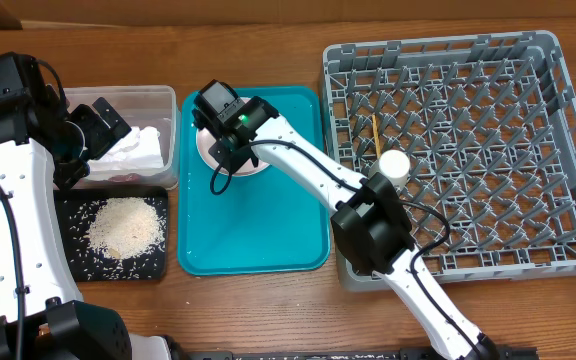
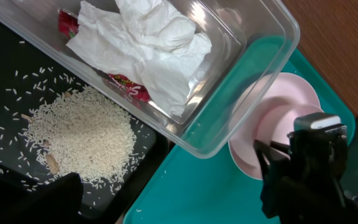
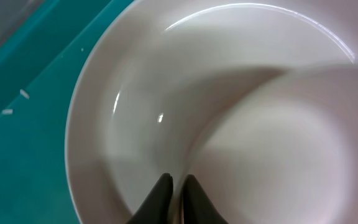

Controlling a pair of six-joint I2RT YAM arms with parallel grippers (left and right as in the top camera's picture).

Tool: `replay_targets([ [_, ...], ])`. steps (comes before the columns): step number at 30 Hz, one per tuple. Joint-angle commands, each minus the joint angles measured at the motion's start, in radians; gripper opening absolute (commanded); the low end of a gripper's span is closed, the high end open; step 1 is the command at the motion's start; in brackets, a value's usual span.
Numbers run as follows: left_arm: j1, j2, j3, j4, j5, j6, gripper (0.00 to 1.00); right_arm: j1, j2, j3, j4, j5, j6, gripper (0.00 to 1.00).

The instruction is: Sort waste into correct bins and load items into the dishwasher

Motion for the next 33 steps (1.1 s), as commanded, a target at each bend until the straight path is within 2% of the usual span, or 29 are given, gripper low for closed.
replay_targets([
  [1, 0.003, -0.008, 0.021, 0.002, 0.003, 0.001, 1.00, -0.002, -0.150, 0.006, -0.021, 0.005, 0.006, 0.04],
  [9, 0.003, -0.008, 0.021, 0.002, 0.003, 0.001, 1.00, -0.023, -0.301, 0.006, -0.109, 0.005, 0.078, 0.04],
  [12, 0.003, -0.008, 0.021, 0.002, 0.003, 0.000, 1.00, -0.057, -0.370, 0.006, -0.137, -0.050, 0.089, 0.04],
  [16, 0.003, -0.008, 0.021, 0.002, 0.003, 0.001, 1.00, -0.140, -0.456, 0.006, -0.144, -0.228, 0.089, 0.04],
  [25, 0.003, -0.008, 0.021, 0.002, 0.003, 0.001, 1.00, -0.474, -0.510, 0.003, -0.181, -0.932, 0.089, 0.04],
  [29, 0.003, -0.008, 0.021, 0.002, 0.003, 0.001, 1.00, -0.606, -0.507, -0.016, -0.240, -1.064, 0.088, 0.04],
  [33, 0.003, -0.008, 0.021, 0.002, 0.003, 0.001, 1.00, -0.683, -0.507, -0.044, -0.294, -1.084, 0.073, 0.04],
])
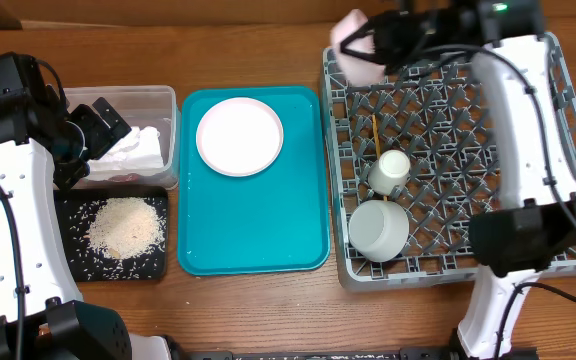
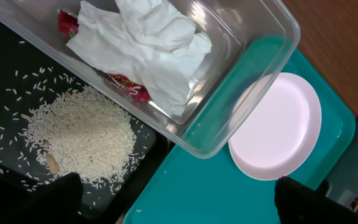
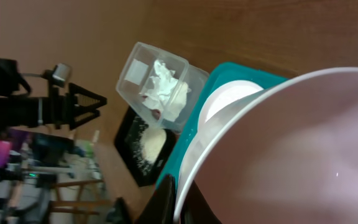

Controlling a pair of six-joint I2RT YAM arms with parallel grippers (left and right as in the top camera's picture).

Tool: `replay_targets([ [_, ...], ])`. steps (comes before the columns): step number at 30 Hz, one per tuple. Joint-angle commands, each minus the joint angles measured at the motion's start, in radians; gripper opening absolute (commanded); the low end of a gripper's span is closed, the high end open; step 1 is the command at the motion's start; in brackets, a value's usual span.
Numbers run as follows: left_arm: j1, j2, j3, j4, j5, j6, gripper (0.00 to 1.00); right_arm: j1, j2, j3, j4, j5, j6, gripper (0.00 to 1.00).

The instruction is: Sort waste into correct bins and load items into the dishwasher

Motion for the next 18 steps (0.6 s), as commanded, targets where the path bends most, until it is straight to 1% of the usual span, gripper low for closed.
replay_targets([
  [1, 0.003, -0.008, 0.021, 0.001, 0.003, 0.001, 1.00, -0.033, -0.022, -0.033, -0.019, -0.113, -0.011, 0.04],
  [4, 0.003, -0.008, 0.021, 0.001, 0.003, 0.001, 1.00, -0.060, -0.022, -0.080, -0.019, -0.130, -0.040, 0.04],
  [8, 0.003, -0.008, 0.021, 0.001, 0.003, 0.001, 1.00, -0.072, -0.021, -0.186, -0.006, -0.227, -0.087, 0.04],
  [13, 0.003, -0.008, 0.021, 0.001, 0.003, 0.001, 1.00, -0.074, -0.022, -0.359, 0.087, -0.405, -0.113, 0.04],
  [14, 0.003, -0.008, 0.021, 0.001, 0.003, 0.000, 1.00, -0.072, -0.021, -0.425, 0.124, -0.472, -0.127, 0.04],
  [16, 0.003, -0.008, 0.021, 0.001, 0.003, 0.000, 1.00, -0.069, -0.021, -0.499, 0.176, -0.534, -0.143, 0.04],
  [18, 0.003, -0.008, 0.021, 0.001, 0.003, 0.001, 1.00, -0.068, -0.021, -0.557, 0.225, -0.551, -0.142, 0.04],
])
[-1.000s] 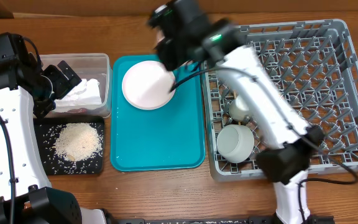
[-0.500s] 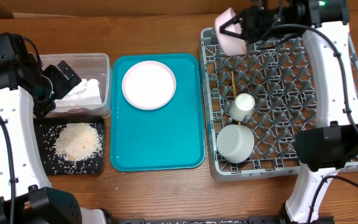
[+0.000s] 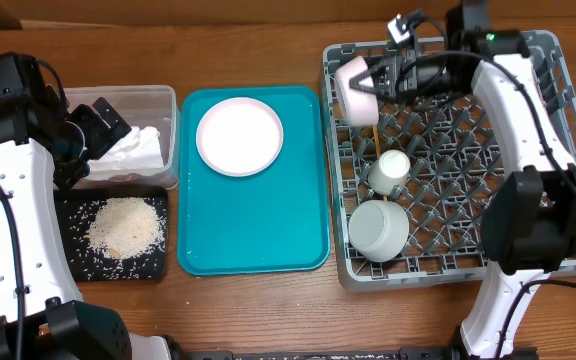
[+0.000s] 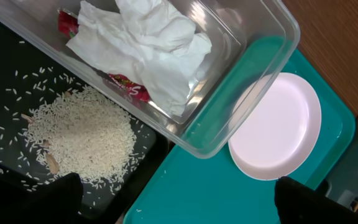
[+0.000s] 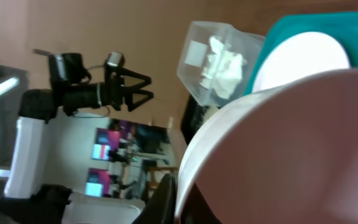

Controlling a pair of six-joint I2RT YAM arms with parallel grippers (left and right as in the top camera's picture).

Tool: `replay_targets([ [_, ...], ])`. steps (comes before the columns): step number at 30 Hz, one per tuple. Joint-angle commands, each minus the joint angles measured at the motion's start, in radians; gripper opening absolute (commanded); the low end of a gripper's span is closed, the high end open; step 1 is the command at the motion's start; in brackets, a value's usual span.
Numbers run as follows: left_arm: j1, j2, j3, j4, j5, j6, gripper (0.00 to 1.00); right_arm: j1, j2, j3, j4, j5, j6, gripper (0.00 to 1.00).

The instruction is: Sort waste into correct bins and load items into the dishwasher

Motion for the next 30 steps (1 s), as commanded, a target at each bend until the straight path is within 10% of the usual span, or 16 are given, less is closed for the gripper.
replay_targets([
  [1, 0.003, -0.008, 0.021, 0.002, 0.003, 0.000, 1.00, 0.002, -0.021, -0.115, 0.071, -0.153, -0.035, 0.04],
  [30, 0.003, -0.008, 0.021, 0.001, 0.003, 0.001, 1.00, -0.028, -0.022, -0.286, 0.233, 0.245, -0.032, 0.09],
])
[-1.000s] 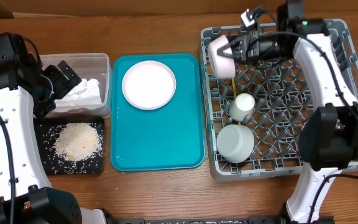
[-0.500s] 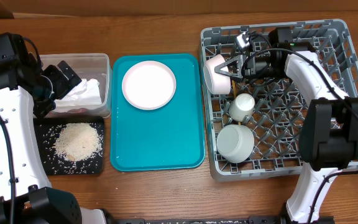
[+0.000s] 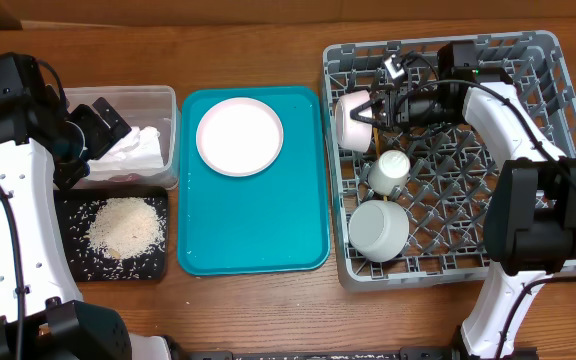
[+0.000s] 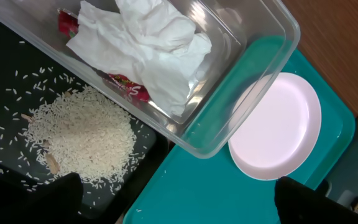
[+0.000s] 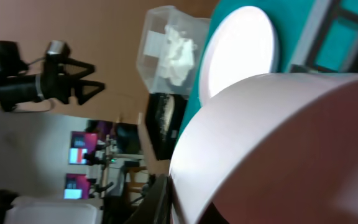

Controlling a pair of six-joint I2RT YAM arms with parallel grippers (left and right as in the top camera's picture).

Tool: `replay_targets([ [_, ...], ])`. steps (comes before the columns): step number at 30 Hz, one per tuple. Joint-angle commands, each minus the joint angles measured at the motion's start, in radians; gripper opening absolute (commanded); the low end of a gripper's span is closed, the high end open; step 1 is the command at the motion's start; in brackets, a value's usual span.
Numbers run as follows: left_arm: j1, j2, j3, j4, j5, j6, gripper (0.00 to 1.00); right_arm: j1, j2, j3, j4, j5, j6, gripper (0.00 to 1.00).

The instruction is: Sort waste into correct bins and load items into the dishwasher

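My right gripper [image 3: 373,112] is shut on the rim of a pink bowl [image 3: 351,120], which is tipped on its side at the left edge of the grey dish rack [image 3: 438,45]. In the right wrist view the bowl [image 5: 278,143] fills the frame, its rim between my fingers [image 5: 160,199]. A pink plate [image 3: 239,136] lies on the teal tray [image 3: 248,220]. My left gripper [image 3: 93,128] hangs open and empty over the bins, its dark fingertips [image 4: 55,193] at the bottom corners of the left wrist view.
The rack holds a white cup [image 3: 390,168], a grey bowl [image 3: 378,228] and a chopstick [image 3: 376,135]. A clear bin [image 3: 158,100] with crumpled tissue [image 4: 148,50] and red wrappers sits left of the tray. A black bin [image 3: 118,228] with rice [image 4: 82,134] lies in front of it.
My right gripper has carried the pink bowl from the rack's far left corner to a spot nearer and lower along its left edge. The left arm has not moved.
My right gripper was shut on the bowl's rim while it sat on the plate on the tray. Then it held the bowl high past the rack's far left corner, the plate left behind. Then the bowl was tilted over the rack, and now sits lower at its left edge.
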Motion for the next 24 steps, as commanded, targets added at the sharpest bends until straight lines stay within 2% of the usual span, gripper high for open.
replay_targets([
  [1, 0.003, -0.008, 0.021, 0.002, 0.003, 0.001, 1.00, -0.013, -0.014, -0.006, 0.002, 0.150, -0.007, 0.09],
  [7, 0.003, -0.008, 0.021, 0.002, 0.003, 0.001, 1.00, -0.041, -0.014, -0.006, -0.003, 0.182, -0.007, 0.11],
  [18, 0.003, -0.008, 0.021, 0.002, 0.003, 0.001, 1.00, -0.135, -0.015, -0.003, -0.056, 0.200, -0.007, 0.25],
  [24, 0.003, -0.008, 0.021, 0.002, 0.003, 0.001, 1.00, -0.154, -0.022, 0.059, -0.123, 0.303, 0.002, 0.25],
])
